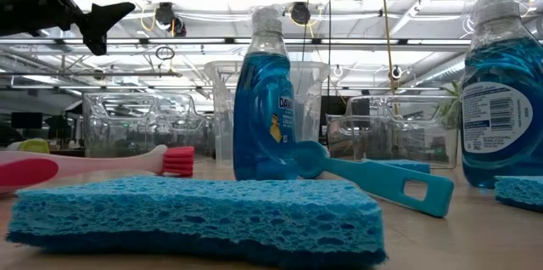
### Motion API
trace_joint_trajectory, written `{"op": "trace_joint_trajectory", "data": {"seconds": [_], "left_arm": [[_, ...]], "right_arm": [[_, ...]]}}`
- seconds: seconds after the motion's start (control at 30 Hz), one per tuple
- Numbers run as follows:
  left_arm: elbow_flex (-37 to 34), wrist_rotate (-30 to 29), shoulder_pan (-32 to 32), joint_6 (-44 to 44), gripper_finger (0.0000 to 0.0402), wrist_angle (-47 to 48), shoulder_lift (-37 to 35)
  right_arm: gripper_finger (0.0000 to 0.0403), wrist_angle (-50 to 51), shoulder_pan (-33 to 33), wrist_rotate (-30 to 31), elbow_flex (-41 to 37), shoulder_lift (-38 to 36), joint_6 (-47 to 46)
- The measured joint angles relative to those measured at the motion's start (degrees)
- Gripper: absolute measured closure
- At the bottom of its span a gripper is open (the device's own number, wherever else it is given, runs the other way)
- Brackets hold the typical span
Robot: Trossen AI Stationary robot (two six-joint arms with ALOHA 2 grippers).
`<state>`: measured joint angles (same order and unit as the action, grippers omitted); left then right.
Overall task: Pick & Place Kitchen Sink Supplies
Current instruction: Put the blue dishwashing liquid bottle into the right transparent bin
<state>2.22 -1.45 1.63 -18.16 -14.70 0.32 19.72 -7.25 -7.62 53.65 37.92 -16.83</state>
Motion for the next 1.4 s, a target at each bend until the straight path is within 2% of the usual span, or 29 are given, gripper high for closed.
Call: {"op": "trace_joint_trajectory", "data": {"seconds": [0.17,0.33,0.63,0.87,1.03,1.17,1.4], "left_arm": [[0.0,0.0,0.0,-0.4,0.0160,0.0,0.0],[0.0,0.0,0.0,-0.4,0.0160,0.0,0.0],[0.0,0.0,0.0,-0.6,0.0160,0.0,0.0],[0.0,0.0,0.0,-3.0,0.0160,0.0,0.0],[0.0,0.0,0.0,-3.0,0.0160,0.0,0.0],[0.0,0.0,0.0,-3.2,0.0160,0.1,0.0],[0.0,0.0,0.0,-3.2,0.0160,0.1,0.0]], "right_arm": [[0.0304,-2.2,0.0,0.0,0.1,0.2,-3.5],[0.0300,1.3,-0.2,-0.2,0.1,2.4,-4.1],[0.0255,3.8,-3.6,-9.3,0.1,10.4,-5.1],[0.0221,8.6,-4.6,-10.7,0.1,12.1,-5.1],[0.0213,9.8,-4.5,-10.6,0.2,12.4,-2.5],[0.0214,16.0,-5.3,-9.7,4.7,15.6,2.3],[0.0203,35.6,-9.1,-2.0,18.1,27.0,13.0]]}}
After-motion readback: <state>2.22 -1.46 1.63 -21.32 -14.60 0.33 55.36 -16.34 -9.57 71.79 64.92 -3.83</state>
